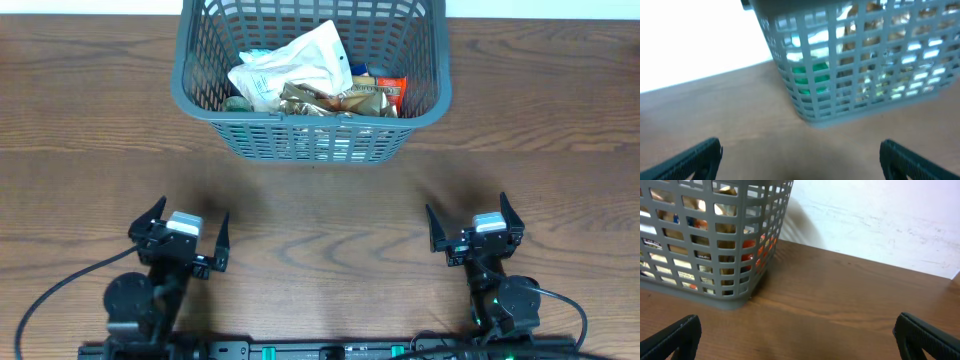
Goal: Pack container
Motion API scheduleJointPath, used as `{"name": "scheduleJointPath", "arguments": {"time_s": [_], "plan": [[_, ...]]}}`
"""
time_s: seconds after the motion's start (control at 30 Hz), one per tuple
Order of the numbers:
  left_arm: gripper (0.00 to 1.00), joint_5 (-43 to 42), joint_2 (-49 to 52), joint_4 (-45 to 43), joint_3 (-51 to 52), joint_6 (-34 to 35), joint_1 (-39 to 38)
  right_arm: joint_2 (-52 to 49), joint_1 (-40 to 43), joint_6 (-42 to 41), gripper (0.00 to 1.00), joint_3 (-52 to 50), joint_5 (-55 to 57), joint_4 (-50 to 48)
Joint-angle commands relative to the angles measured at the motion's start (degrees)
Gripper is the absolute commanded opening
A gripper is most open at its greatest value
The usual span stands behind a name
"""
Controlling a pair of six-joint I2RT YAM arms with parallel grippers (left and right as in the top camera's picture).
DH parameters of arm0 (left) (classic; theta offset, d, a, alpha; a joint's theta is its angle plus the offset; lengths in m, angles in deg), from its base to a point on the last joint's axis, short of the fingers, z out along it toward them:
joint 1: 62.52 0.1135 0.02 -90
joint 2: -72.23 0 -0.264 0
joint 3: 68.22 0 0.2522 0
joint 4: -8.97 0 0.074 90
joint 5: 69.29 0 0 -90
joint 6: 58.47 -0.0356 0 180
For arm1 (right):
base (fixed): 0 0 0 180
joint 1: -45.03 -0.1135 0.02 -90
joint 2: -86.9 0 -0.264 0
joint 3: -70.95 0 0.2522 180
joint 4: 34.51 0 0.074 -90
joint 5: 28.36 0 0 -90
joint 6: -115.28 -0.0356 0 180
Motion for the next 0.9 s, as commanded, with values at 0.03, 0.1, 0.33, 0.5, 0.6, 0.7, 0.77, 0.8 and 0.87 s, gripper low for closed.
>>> {"name": "scheduleJointPath", "arguments": {"time_s": [0.03, 0.1, 0.33, 0.5, 0.6, 0.7, 0.77, 0.8, 0.87], "plan": [[0.98, -0.50, -3.28, -13.29, 10.36, -3.30, -1.38, 0.39, -0.39, 0.42, 0.99, -0.26, -0.39, 0.07], [0.98, -0.46, -4.63, -17.33, 13.88, -6.43, -2.08, 0.39, -0.37, 0.42, 0.99, -0.26, -0.39, 0.07], [0.98, 1.66, -7.58, -13.11, 16.24, -7.69, -2.16, 0.39, -0.39, 0.42, 0.99, -0.26, -0.39, 0.07], [0.99, 1.62, -7.58, -13.14, 16.24, -6.73, -2.16, 0.39, -0.39, 0.44, 0.99, -0.26, -0.39, 0.07], [0.98, 1.64, -7.56, -13.14, 16.24, -6.82, -2.16, 0.39, -0.39, 0.42, 0.99, -0.26, -0.39, 0.07], [0.98, 1.62, -7.45, -13.14, 16.24, -6.84, -2.16, 0.39, -0.39, 0.42, 0.99, -0.26, -0.39, 0.07], [0.99, 1.64, -7.39, -13.14, 16.24, -6.84, -2.16, 0.39, -0.39, 0.42, 0.99, -0.28, -0.39, 0.07], [0.98, 1.64, -7.39, -13.14, 16.24, -6.84, -2.16, 0.39, -0.39, 0.44, 0.99, -0.26, -0.39, 0.07], [0.98, 1.64, -7.39, -13.14, 16.24, -6.84, -2.16, 0.39, -0.39, 0.44, 0.99, -0.26, -0.39, 0.07]]}}
